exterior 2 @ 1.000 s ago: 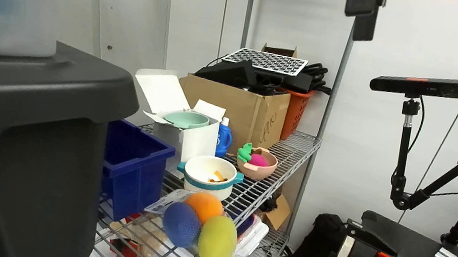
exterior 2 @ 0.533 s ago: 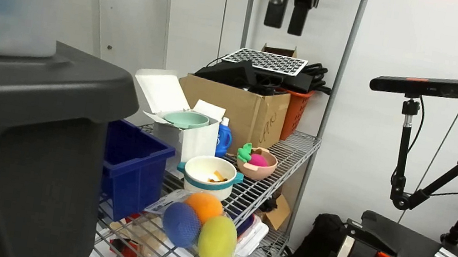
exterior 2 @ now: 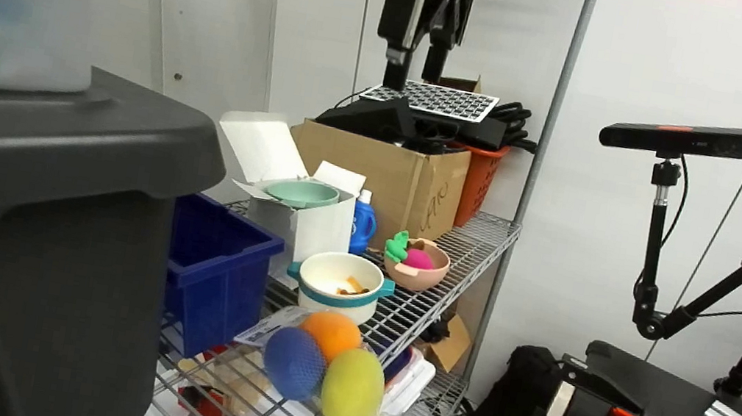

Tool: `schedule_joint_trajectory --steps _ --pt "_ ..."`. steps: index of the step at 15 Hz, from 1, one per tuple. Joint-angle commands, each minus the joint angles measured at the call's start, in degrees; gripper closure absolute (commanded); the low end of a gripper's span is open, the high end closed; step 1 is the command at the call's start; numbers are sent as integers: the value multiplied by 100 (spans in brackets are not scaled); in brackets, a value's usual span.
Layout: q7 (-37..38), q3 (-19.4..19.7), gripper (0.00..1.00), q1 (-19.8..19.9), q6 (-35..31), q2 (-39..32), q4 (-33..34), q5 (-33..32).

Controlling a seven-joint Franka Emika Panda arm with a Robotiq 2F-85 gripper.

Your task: Pick up the strawberry plush toy from the bowl and put it in the blue container

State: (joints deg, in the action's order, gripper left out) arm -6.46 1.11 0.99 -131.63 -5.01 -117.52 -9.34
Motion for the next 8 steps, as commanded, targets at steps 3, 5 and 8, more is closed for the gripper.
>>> schedule_joint_trajectory --steps 3,5,8 --pt "41 180 0 122 -101 -613 525 -225" --pt "53 271 0 174 -151 -780 569 -252" --pt "33 425 0 300 -139 -1014 646 -255"
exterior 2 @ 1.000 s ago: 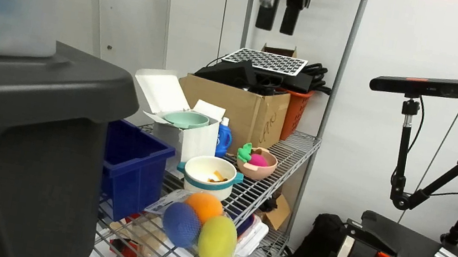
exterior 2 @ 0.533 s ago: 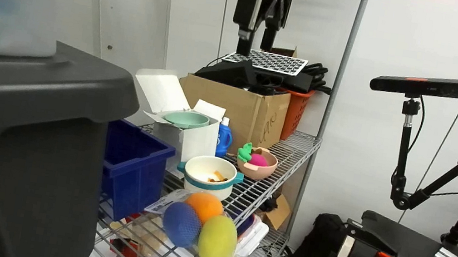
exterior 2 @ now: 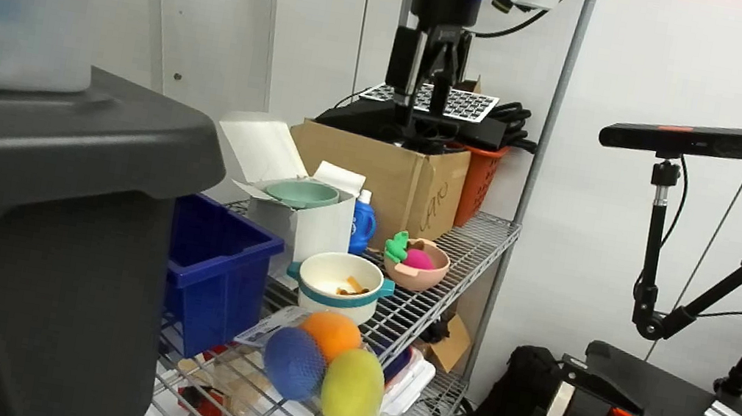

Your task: Pick up the strawberry plush toy from the bowl and put it in the blue container

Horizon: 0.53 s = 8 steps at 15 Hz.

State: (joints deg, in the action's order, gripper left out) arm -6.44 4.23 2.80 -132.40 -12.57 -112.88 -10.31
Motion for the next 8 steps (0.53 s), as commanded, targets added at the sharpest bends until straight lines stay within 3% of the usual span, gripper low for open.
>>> schedule_joint_trajectory --steps 1,8 --pt "29 171 0 167 -60 -330 184 -163" --pt "120 432 0 410 84 -1309 852 -160"
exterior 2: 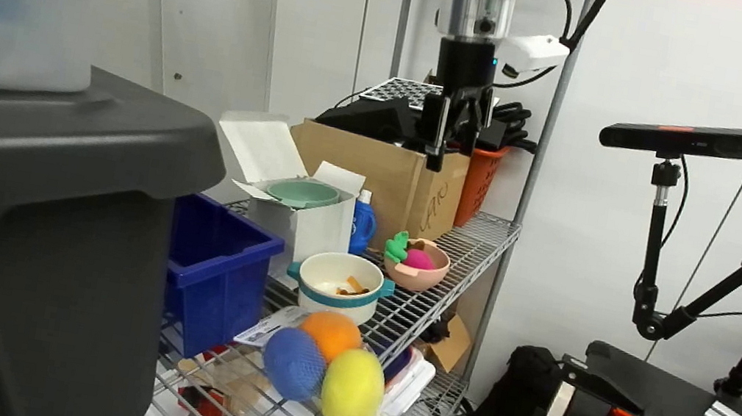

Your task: Pick up the strawberry plush toy from the bowl and put it in the blue container

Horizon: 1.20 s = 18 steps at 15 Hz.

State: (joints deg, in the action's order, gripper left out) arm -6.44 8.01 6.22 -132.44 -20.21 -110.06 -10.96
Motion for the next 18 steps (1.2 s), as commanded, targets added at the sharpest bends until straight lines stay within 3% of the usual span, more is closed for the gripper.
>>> schedule_joint_trajectory --steps 1,9,18 --pt "154 85 0 83 126 -727 747 -92" --pt "473 311 0 158 275 -2202 2141 -90" --pt "438 251 0 155 649 -2453 2473 4"
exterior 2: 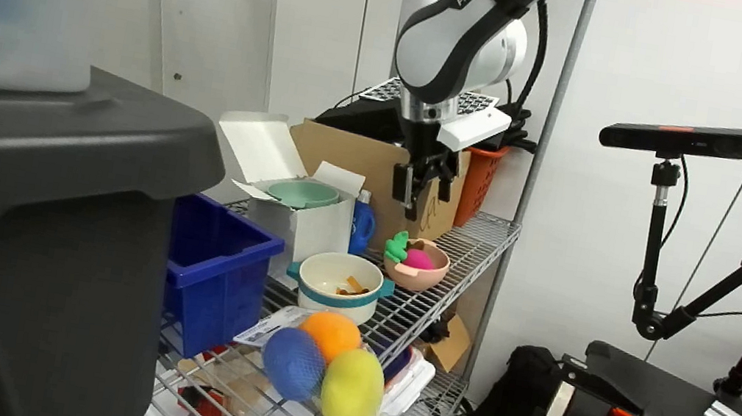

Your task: Pick up the strawberry plush toy from the bowl and put it in the blue container

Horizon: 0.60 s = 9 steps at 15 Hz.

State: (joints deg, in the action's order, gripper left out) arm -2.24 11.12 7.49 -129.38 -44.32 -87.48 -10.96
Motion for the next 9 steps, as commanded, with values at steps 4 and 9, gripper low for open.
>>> schedule_joint_trajectory --steps 4,9 --pt "-124 -228 0 122 1121 -23 394 200" --pt "-127 -241 0 203 1518 -254 734 252"
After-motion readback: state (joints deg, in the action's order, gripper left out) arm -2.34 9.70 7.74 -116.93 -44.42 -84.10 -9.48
